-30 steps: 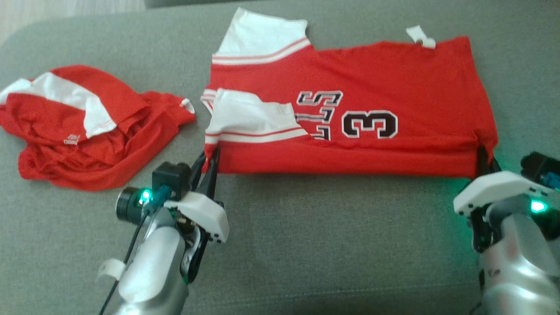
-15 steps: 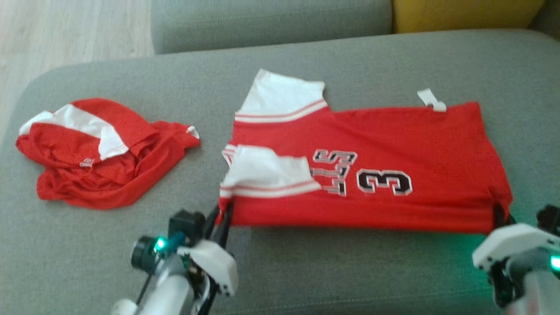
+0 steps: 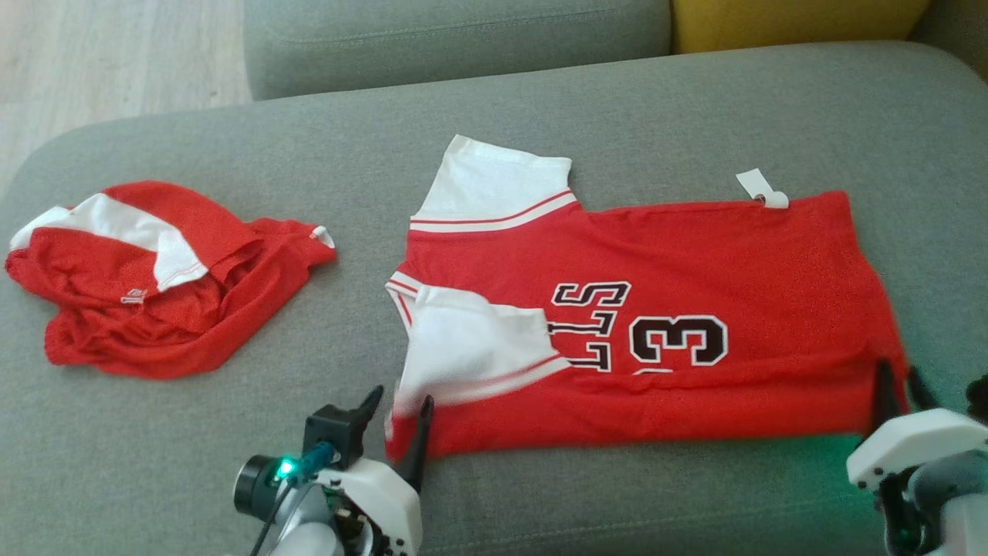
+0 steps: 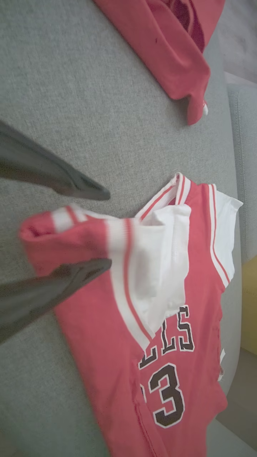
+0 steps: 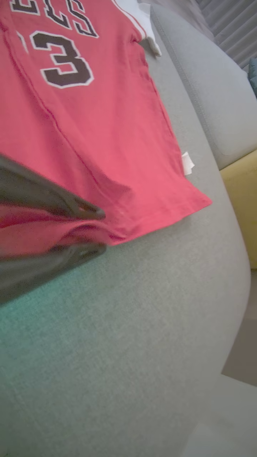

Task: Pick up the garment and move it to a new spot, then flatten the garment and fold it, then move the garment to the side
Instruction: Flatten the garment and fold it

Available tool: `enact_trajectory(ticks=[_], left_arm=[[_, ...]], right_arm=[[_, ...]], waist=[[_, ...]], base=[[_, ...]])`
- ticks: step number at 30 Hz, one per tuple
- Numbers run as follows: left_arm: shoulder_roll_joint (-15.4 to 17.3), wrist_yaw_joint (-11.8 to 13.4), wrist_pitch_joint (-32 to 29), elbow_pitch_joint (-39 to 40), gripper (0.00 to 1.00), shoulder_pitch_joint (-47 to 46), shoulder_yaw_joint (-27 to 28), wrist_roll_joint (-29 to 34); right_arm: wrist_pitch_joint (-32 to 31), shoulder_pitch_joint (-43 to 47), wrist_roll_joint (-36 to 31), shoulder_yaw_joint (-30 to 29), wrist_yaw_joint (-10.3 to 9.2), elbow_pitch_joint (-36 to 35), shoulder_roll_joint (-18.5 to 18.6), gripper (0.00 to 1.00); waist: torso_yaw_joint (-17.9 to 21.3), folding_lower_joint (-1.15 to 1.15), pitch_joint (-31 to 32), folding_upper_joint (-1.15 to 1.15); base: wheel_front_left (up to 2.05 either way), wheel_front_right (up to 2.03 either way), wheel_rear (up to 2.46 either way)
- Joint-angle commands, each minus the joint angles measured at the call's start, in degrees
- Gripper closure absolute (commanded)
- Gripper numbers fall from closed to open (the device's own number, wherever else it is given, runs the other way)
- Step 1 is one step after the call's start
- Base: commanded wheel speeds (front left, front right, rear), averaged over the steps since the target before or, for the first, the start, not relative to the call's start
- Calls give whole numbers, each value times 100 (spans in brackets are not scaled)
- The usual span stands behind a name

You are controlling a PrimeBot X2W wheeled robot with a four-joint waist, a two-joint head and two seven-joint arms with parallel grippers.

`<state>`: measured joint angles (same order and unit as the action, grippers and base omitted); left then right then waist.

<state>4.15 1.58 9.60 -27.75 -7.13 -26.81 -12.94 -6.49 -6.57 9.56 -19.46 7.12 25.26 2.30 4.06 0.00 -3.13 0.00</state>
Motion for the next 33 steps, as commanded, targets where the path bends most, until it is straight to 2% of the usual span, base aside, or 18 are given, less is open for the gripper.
enact_trajectory(ticks=[1, 8, 15, 19, 25, 26, 29, 33], left_arm=[[89, 46, 25, 204, 0, -206, 221, -59], [132, 185, 268, 450, 0, -466, 477, -170], [285, 120, 431, 808, 0, -1139, 694, -176], [456, -104, 274, 823, 0, -1810, 687, -140], [871, -728, -428, 463, 0, -3261, 448, -102], [871, -728, -428, 463, 0, -3261, 448, -102], [1063, -861, -921, 0, 0, -3937, 287, -282], [1354, -901, -1545, -595, 0, -4671, -286, -624]], right_arm=[[144, -146, 2, 148, 36, -293, 59, 0], [846, -282, -70, 303, 36, -765, 58, 0], [1366, -518, -97, 650, 36, -1096, 58, 0], [1441, -771, -88, 865, 36, -1186, 58, 0], [1495, -1287, -65, 1211, 36, -1254, 58, 0], [1495, -1287, -65, 1211, 36, -1254, 58, 0], [1525, -1519, -80, 1395, 36, -1254, 58, 0], [1546, -1816, -54, 1603, 36, -1258, 58, 0]], waist=[[25, 0, -21, 0], [171, 0, -87, 0], [366, 0, -339, 0], [523, 0, -628, 0], [834, 0, -1153, 0], [834, 0, -1153, 0], [1025, 0, -1380, 0], [1262, 0, -1660, 0]], base=[[0, 0, 0], [0, 0, 0], [0, 0, 0], [0, 0, 0], [0, 0, 0], [0, 0, 0], [0, 0, 0], [0, 0, 0]])
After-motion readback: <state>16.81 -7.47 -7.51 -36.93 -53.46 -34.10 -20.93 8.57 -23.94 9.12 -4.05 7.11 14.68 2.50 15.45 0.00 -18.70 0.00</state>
